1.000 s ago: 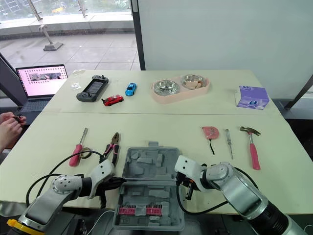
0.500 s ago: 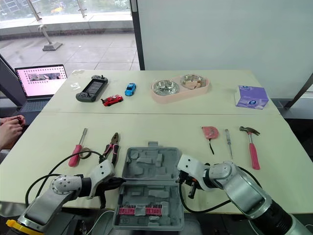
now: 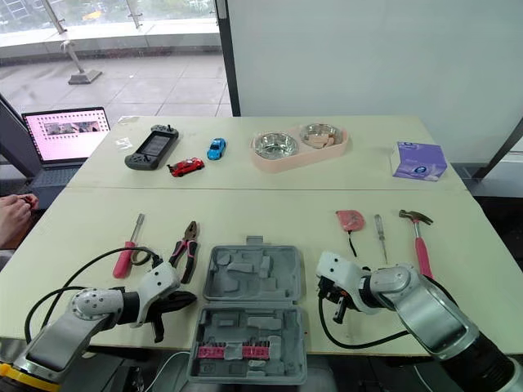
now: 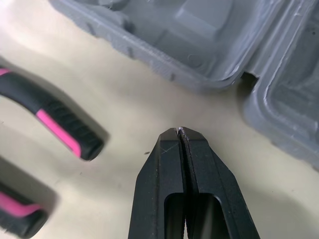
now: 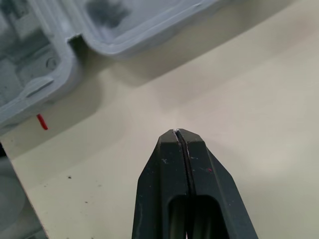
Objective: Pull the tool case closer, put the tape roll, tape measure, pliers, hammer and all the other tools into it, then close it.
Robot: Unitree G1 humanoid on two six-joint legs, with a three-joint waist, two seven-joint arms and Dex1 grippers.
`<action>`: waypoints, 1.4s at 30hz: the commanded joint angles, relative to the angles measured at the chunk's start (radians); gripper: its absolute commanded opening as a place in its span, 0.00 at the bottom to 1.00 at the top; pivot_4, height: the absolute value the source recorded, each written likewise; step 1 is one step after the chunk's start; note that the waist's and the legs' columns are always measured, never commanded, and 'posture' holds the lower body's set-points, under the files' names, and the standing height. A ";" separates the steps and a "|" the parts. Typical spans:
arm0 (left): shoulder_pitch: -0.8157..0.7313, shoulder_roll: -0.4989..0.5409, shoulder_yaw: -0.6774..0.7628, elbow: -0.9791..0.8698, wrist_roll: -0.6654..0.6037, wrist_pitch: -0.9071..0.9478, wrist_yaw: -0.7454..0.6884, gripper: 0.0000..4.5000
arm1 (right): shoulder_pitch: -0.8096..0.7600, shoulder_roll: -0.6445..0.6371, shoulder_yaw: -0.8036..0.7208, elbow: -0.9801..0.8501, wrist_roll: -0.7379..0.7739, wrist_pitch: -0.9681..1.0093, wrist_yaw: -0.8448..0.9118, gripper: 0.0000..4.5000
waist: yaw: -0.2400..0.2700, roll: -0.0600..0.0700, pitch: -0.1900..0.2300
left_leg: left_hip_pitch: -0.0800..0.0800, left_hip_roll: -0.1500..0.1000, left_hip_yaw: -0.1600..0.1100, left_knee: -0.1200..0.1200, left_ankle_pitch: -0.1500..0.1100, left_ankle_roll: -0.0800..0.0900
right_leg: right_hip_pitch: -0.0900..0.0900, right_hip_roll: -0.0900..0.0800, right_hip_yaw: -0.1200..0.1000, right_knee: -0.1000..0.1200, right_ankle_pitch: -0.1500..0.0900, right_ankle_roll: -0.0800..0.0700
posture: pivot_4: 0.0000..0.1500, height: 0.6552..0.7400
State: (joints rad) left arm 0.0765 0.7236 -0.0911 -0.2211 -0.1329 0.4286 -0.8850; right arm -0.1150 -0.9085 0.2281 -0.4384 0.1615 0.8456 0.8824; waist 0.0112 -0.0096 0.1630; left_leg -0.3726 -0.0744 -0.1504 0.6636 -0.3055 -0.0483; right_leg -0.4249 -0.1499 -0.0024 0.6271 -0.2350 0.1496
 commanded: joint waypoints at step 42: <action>0.147 0.149 0.911 0.764 -0.350 -0.423 -0.114 0.99 | 0.129 0.022 -0.680 0.689 0.263 -0.697 0.196 1.00 | -0.025 0.001 0.011 | 0.001 0.002 0.006 0.000 -0.001 0.001 | 0.000 0.000 0.002 -0.002 0.001 -0.002 | 1.00 0.81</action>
State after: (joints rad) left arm 0.2280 0.8644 0.7814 0.5803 -0.4522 0.0359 -0.9996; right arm 0.0242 -0.8849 -0.4353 0.3226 0.3983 0.1379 1.0961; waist -0.0137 -0.0089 0.1744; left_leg -0.3712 -0.0723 -0.1444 0.6634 -0.3063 -0.0473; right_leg -0.4247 -0.1500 -0.0002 0.6253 -0.2335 0.1481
